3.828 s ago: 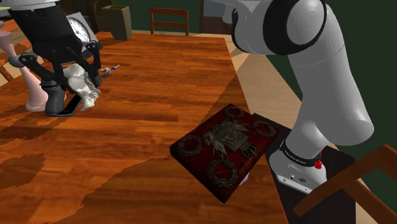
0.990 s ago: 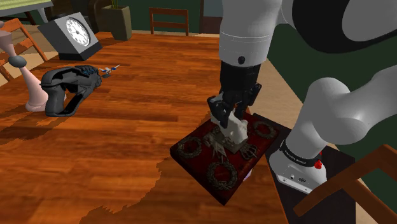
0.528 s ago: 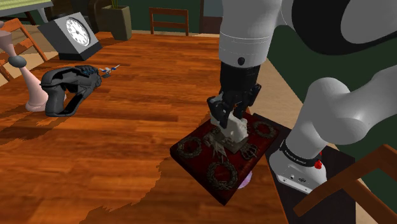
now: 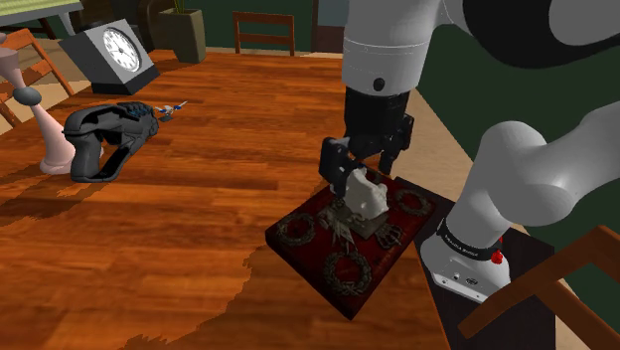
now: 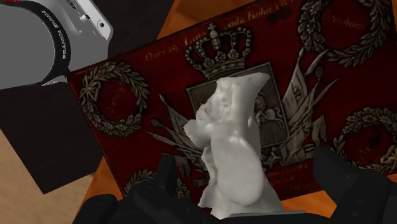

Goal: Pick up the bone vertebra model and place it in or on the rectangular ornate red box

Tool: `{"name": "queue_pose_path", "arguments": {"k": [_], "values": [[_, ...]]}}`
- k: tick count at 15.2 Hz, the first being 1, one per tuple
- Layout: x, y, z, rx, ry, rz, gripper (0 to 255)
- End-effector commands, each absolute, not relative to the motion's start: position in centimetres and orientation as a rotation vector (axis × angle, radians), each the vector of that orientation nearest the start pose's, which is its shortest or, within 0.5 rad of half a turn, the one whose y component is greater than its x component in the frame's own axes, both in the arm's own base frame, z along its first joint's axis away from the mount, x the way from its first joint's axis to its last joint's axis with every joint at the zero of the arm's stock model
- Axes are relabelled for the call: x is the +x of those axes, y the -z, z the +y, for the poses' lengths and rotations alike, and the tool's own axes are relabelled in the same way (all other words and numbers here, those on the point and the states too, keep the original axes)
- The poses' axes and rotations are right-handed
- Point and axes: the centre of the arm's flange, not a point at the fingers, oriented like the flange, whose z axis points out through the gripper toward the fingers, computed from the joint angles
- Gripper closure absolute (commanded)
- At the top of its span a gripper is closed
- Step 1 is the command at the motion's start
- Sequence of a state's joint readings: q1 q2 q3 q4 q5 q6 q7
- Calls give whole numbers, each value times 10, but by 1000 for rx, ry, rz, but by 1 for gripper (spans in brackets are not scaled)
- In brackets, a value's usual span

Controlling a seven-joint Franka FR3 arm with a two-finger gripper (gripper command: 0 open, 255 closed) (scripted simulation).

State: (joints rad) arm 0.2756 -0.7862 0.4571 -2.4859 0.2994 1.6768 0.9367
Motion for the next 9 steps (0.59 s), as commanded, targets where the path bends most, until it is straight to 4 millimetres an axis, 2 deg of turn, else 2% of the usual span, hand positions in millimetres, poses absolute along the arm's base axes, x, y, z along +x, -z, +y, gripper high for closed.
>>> {"name": "queue_pose_path", "arguments": {"k": [1,2,9], "values": [[217,-530,256,-3147,-55,607,0],[217,-541,257,-3147,-55,607,0],[217,-541,257,-3147,-55,607,0]]}}
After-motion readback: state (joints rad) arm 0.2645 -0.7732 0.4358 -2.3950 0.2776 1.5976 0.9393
